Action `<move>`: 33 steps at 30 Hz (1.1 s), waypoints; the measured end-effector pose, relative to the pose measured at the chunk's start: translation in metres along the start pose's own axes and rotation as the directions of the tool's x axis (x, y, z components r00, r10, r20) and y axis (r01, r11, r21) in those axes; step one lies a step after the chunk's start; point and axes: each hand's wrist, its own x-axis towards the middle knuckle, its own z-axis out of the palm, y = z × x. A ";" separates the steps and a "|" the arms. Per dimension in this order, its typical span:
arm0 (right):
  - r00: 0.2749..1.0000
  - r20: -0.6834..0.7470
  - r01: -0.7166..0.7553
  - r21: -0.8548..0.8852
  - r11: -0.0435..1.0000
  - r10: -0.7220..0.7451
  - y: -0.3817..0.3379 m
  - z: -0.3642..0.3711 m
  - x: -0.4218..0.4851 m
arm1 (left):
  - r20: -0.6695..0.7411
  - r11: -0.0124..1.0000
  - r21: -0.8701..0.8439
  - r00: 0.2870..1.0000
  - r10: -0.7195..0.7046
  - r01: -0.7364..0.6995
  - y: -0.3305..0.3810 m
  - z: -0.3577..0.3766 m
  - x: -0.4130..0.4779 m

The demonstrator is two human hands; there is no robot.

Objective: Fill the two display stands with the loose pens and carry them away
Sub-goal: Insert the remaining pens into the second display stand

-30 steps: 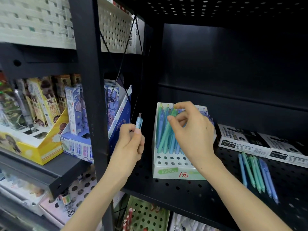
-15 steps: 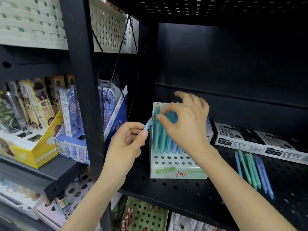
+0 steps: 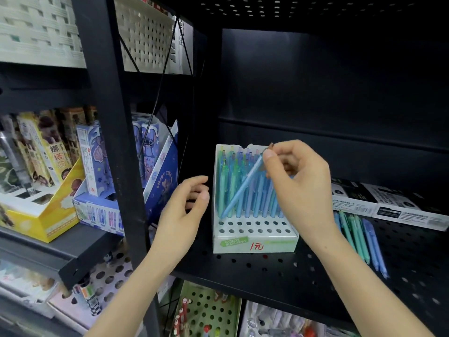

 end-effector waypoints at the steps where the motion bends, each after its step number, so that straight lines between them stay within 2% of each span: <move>1: 1.000 0.001 0.013 -0.056 0.998 -0.013 0.002 0.001 0.000 | 0.027 0.999 0.038 0.999 -0.018 0.017 -0.007 0.000 -0.001; 5: 0.998 0.036 0.051 -0.231 0.972 -0.044 0.005 0.011 -0.003 | 0.135 0.993 0.115 0.990 -0.038 0.022 -0.020 0.004 -0.006; 13: 0.979 0.198 0.035 -0.373 0.927 0.042 0.005 0.027 0.003 | 0.177 0.993 0.116 0.984 0.005 -0.026 -0.023 0.002 -0.010; 17: 0.969 0.245 0.070 -0.404 0.912 0.034 0.004 0.037 0.001 | 0.186 0.988 0.142 0.982 0.038 -0.066 -0.023 0.002 -0.010; 21: 0.986 0.154 0.127 -0.411 0.903 -0.069 0.007 0.028 -0.006 | 0.143 0.981 0.172 0.988 0.062 -0.086 -0.023 0.002 -0.009; 25: 0.997 0.029 0.074 -0.425 0.902 -0.067 0.026 -0.013 -0.018 | -0.003 0.974 0.190 0.992 0.124 -0.121 -0.014 0.002 -0.016; 29: 0.987 -0.092 -0.158 -0.562 0.812 0.128 0.067 -0.073 -0.031 | -0.054 0.953 0.166 0.963 0.266 -0.254 0.014 0.018 -0.029; 33: 0.935 -0.192 -0.339 -0.725 0.599 0.298 0.107 -0.132 -0.041 | -0.005 0.943 0.107 0.948 0.318 -0.316 0.040 0.051 -0.037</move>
